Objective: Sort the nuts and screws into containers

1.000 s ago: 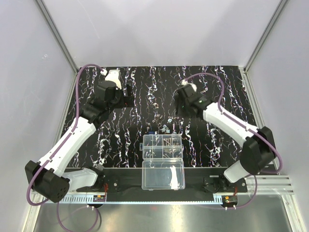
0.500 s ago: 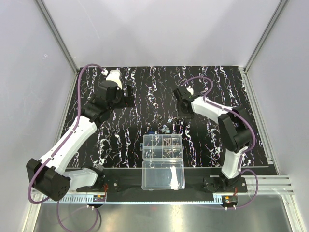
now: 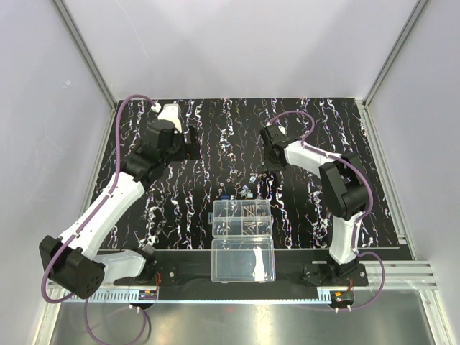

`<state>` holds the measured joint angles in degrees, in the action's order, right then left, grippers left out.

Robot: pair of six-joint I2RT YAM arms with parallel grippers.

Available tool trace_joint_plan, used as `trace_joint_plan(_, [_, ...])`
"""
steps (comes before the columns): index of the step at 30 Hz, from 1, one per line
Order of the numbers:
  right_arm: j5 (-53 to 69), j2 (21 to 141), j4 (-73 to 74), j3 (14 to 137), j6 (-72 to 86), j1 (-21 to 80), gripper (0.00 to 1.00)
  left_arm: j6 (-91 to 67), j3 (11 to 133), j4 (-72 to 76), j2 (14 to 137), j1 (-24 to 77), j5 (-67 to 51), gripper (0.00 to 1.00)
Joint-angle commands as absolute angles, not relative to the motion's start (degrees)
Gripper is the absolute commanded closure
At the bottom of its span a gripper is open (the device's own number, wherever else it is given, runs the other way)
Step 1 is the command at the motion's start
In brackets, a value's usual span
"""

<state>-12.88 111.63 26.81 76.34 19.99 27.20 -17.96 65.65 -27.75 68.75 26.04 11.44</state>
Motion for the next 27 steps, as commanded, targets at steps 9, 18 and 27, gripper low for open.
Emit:
trace_joint_plan(9, [-11.1, 114.3, 25.3, 79.8, 17.8, 27.2, 0.61, -17.1, 67.1, -26.1, 69.2, 26.2, 12.9, 0.01])
trace_joint_plan(18, [-10.0, 115.1, 27.0, 79.9, 18.4, 27.2, 0.7, -17.1, 67.1, -26.1, 69.3, 26.2, 13.3, 0.01])
trace_joint_plan(27, [-9.4, 112.3, 29.9, 78.1, 23.1, 27.2, 1.0, -17.1, 67.1, -26.2, 69.3, 26.2, 13.4, 0.01])
